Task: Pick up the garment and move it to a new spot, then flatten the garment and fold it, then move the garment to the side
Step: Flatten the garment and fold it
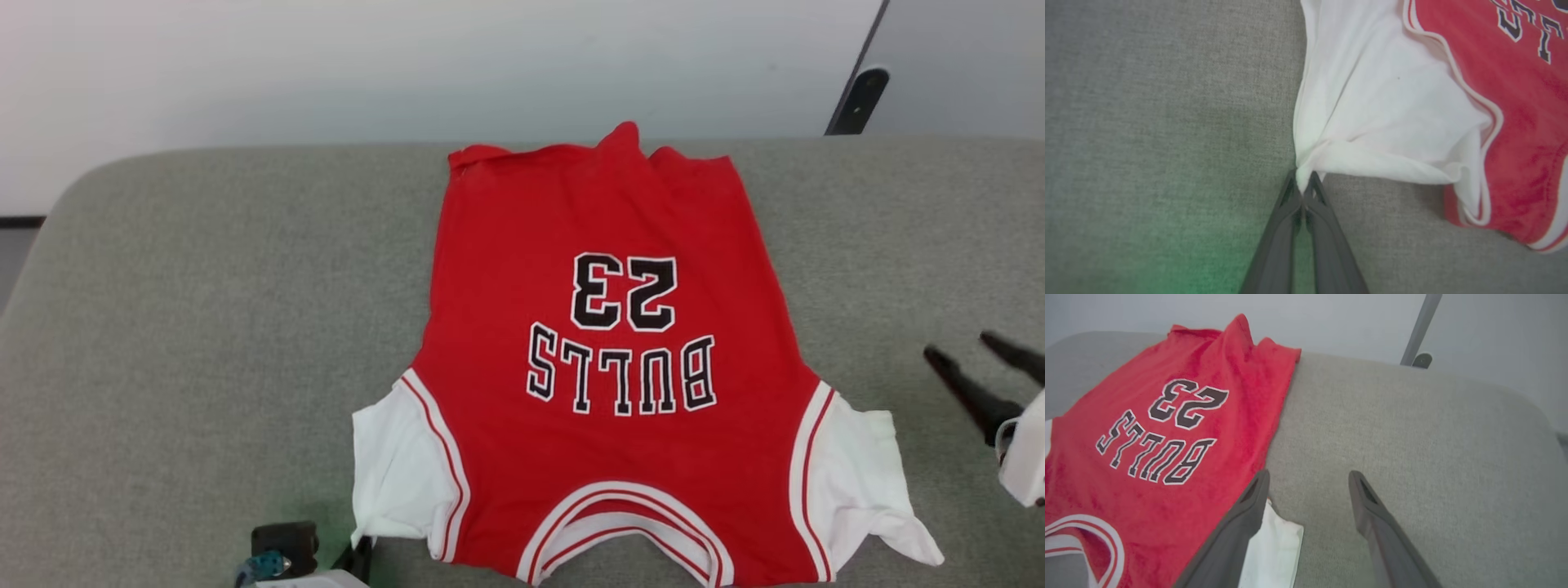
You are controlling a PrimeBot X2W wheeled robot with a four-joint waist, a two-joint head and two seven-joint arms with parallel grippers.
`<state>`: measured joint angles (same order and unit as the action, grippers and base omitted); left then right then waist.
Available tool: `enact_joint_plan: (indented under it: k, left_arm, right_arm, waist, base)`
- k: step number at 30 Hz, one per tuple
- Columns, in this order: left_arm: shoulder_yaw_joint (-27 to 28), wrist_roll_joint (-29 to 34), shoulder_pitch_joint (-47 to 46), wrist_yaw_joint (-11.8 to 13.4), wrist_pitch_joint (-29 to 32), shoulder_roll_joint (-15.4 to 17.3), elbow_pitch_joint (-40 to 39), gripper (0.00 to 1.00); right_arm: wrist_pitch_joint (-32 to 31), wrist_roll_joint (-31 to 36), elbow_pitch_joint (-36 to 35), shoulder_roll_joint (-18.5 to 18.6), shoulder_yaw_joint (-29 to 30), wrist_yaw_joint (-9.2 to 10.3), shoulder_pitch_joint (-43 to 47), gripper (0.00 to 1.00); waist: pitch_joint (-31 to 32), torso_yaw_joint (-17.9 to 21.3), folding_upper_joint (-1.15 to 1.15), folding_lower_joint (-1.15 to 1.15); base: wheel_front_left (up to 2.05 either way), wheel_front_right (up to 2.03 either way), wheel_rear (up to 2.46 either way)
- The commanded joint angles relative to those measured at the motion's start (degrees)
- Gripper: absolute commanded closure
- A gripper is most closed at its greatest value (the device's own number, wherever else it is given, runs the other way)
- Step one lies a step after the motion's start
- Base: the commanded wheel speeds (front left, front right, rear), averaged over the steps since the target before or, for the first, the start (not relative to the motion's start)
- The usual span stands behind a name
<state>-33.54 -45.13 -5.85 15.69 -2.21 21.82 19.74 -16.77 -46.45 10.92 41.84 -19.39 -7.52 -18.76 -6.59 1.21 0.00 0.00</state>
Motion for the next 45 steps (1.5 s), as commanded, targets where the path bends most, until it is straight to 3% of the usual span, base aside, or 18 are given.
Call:
enact_joint_plan:
  k: [1,7,12,16,26,33,42,43,44,45]
  left_arm:
    - [-0.7,0.2,-0.1,-0.3,0.3,-0.9,0.6,1.00]
    - [-1.0,2.3,-3.6,-0.6,-2.9,-1.8,-0.5,1.00]
    - [-2.4,4.8,-7.9,-1.3,-4.9,-3.3,-0.7,1.00]
    - [-3.8,6.2,-11.7,-2.5,-6.0,-5.4,-0.2,1.00]
    - [-6.5,8.0,-17.9,-4.6,-8.3,-10.8,4.5,1.00]
    - [-8.1,8.4,-19.4,-6.2,-9.1,-12.9,9.1,1.00]
    - [-9.3,8.0,-21.0,-7.4,-9.7,-14.8,13.0,1.00]
    - [-9.2,7.9,-21.1,-7.6,-9.7,-15.0,13.3,1.00]
    - [-9.2,7.8,-21.4,-7.7,-9.8,-15.1,13.6,1.00]
    - [-9.1,7.7,-21.7,-7.7,-10.0,-15.2,14.0,1.00]
  right_arm:
    - [1.1,1.0,-0.6,0.1,0.4,0.06,1.2,0.00]
    - [13.7,9.4,-5.4,-2.3,4.3,0.05,-0.1,0.00]
    - [14.7,12.8,-2.7,-4.6,4.5,0.06,-8.6,0.00]
    - [11.2,13.8,2.4,-4.4,2.8,0.05,-18.6,0.00]
    - [-5.3,9.9,21.3,-2.5,-5.1,0.06,-39.3,0.00]
    - [-18.1,7.1,34.7,-3.3,-6.8,0.06,-46.1,0.00]
    - [-23.7,9.5,48.7,-8.0,-5.3,-0.09,-49.3,0.00]
    - [-23.4,9.9,48.8,-8.5,-5.7,-0.14,-49.3,0.73]
    - [-22.9,10.2,49.1,-8.5,-5.7,-0.14,-49.7,1.00]
    - [-22.6,10.5,49.3,-8.5,-6.0,-0.14,-49.8,1.00]
  waist:
    - [-0.9,-0.6,0.00,0.00]
    - [-4.5,-2.7,0.00,0.00]
    - [-8.6,-6.6,0.00,0.00]
    - [-12.4,-10.5,0.00,0.00]
    - [-19.5,-18.7,0.00,0.00]
    - [-21.1,-22.9,0.00,0.00]
    - [-22.9,-25.2,0.00,0.00]
    - [-23.1,-25.3,0.00,0.00]
    - [-23.3,-25.3,0.00,0.00]
    - [-23.4,-25.3,0.00,0.00]
  base:
    - [0.00,0.00,0.00]
    - [0.00,0.00,0.00]
    - [0.00,0.00,0.00]
    - [0.00,0.00,0.00]
    - [0.00,0.00,0.00]
    - [0.00,0.00,0.00]
    - [0.00,0.00,0.00]
    - [0.00,0.00,0.00]
    - [0.00,0.00,0.00]
    - [0.00,0.00,0.00]
